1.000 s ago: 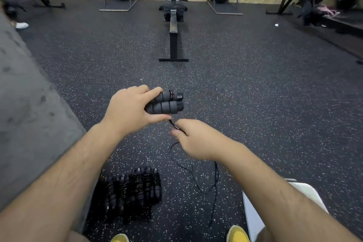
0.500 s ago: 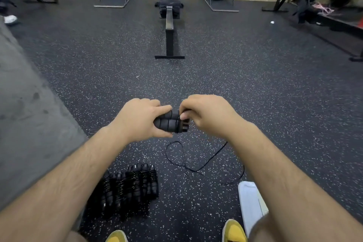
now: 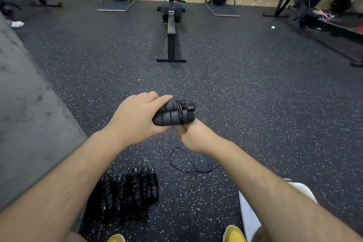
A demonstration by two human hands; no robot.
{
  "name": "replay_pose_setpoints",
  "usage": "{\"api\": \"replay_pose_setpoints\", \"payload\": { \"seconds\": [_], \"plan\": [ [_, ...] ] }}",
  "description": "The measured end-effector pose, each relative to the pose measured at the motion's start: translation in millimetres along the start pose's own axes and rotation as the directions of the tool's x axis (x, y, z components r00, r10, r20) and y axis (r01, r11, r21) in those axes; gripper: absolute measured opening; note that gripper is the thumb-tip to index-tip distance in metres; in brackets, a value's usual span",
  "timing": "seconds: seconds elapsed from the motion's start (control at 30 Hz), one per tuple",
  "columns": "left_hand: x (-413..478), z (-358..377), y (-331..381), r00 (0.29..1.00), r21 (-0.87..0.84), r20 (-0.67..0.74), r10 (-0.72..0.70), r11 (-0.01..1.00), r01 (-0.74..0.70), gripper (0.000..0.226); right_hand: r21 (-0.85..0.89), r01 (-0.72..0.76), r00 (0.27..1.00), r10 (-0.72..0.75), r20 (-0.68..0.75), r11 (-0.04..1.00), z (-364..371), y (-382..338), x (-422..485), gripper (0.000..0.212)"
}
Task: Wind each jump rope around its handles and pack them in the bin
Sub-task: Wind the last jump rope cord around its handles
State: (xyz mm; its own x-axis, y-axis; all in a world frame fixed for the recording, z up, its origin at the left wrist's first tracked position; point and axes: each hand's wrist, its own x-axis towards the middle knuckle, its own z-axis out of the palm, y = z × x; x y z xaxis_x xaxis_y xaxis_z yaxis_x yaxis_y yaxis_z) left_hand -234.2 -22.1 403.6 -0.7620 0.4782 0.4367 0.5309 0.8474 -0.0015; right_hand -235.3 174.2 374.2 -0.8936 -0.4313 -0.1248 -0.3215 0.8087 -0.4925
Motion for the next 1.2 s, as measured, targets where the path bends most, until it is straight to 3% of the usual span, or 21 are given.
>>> {"api": "replay_pose_setpoints", "payload": {
  "seconds": [0.2, 0.33, 0.5, 0.6, 0.73, 0.83, 0.9, 1.03, 1.2],
  "plan": [
    [2.6, 19.2, -21.5, 0.998, 0.190, 0.021, -0.067, 0.980, 0.062, 0.067, 0.094, -0.084, 0.991, 0.073, 0.111, 0.992, -3.0, -33.7, -32.7, 0.023],
    [3.4, 25.2, -25.5, 0.998, 0.221, 0.024, -0.052, 0.974, 0.045, 0.061, 0.059, 0.007, 1.000, -0.008, 0.005, 0.998, -28.1, -38.2, -50.2, 0.027],
    [3.5, 31.5, -15.6, 0.993, 0.236, 0.113, 0.023, 0.971, -0.049, 0.057, -0.221, 0.167, 0.962, -0.207, -0.176, 0.961, -45.8, -16.7, -42.9, 0.016],
    [0.4, 32.4, -3.7, 0.982, 0.178, 0.127, 0.140, 0.971, -0.161, 0.052, -0.167, 0.226, 0.929, -0.264, -0.259, 0.960, -53.5, 8.5, -25.8, 0.009],
    [-4.5, 19.9, 16.3, 0.966, -0.035, 0.200, 0.164, 0.986, -0.160, 0.058, 0.035, 0.170, 0.943, -0.152, -0.297, 0.985, -54.5, 37.6, -11.1, 0.011],
    [-6.0, 5.7, 23.3, 0.957, -0.213, 0.263, 0.120, 0.975, -0.064, 0.067, 0.260, 0.073, 0.976, -0.015, -0.217, 0.963, -41.3, 52.6, -6.7, 0.013],
    [-6.3, 0.7, 24.9, 0.965, -0.248, 0.247, 0.089, 0.969, -0.026, 0.073, 0.272, 0.039, 0.993, -0.007, -0.117, 0.962, -27.4, 55.0, -3.1, 0.021],
    [-1.7, 10.8, 9.8, 0.993, -0.083, 0.119, -0.013, 0.996, 0.023, 0.070, 0.108, -0.063, 0.997, 0.059, 0.044, 0.992, -0.1, 21.6, -4.4, 0.027],
    [4.6, 26.7, -14.1, 0.995, 0.044, 0.078, -0.064, 0.997, 0.060, 0.062, 0.103, -0.134, 0.985, 0.122, 0.120, 0.986, 8.6, -19.3, -21.1, 0.030]
  ]
}}
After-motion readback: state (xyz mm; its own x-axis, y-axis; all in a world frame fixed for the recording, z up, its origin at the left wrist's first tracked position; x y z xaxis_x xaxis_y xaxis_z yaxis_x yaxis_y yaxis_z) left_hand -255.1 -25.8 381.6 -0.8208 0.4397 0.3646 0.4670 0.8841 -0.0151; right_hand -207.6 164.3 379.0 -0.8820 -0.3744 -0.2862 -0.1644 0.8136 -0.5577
